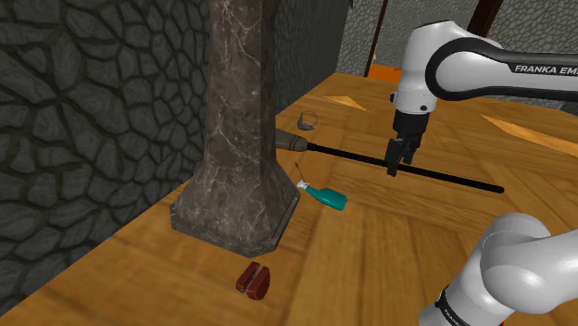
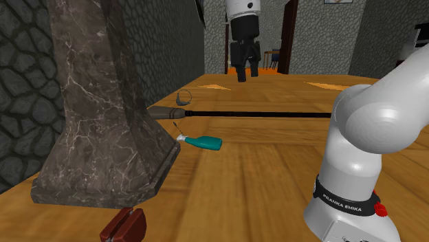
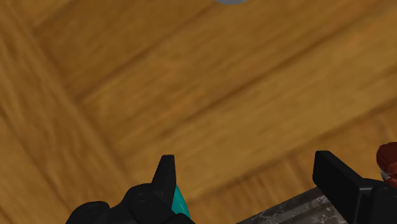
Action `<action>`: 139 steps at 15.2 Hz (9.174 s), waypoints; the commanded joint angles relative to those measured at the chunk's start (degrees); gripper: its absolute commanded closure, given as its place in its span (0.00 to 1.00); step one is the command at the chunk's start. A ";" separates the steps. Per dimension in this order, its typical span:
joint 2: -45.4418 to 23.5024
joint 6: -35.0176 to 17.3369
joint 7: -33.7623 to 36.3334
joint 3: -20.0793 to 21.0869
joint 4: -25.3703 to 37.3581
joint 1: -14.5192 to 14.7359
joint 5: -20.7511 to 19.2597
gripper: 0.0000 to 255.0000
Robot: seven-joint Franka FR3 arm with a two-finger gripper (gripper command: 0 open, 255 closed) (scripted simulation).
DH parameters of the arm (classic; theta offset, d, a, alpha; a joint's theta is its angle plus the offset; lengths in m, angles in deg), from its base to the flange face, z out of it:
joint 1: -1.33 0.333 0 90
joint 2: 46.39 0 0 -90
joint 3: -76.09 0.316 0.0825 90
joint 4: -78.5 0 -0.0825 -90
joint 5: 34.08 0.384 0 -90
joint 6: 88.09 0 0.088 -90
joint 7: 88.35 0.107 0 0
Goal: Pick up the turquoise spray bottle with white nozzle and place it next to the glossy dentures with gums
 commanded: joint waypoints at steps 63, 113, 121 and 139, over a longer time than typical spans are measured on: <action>-82.17 -51.46 -47.46 -8.86 35.79 -6.08 20.92 1.00; -32.70 -50.55 -18.90 -3.80 -10.28 9.68 8.14 1.00; -22.21 -50.78 -7.85 3.98 -20.53 15.10 10.70 1.00; -26.44 -63.06 1.11 11.97 -28.04 22.18 16.68 1.00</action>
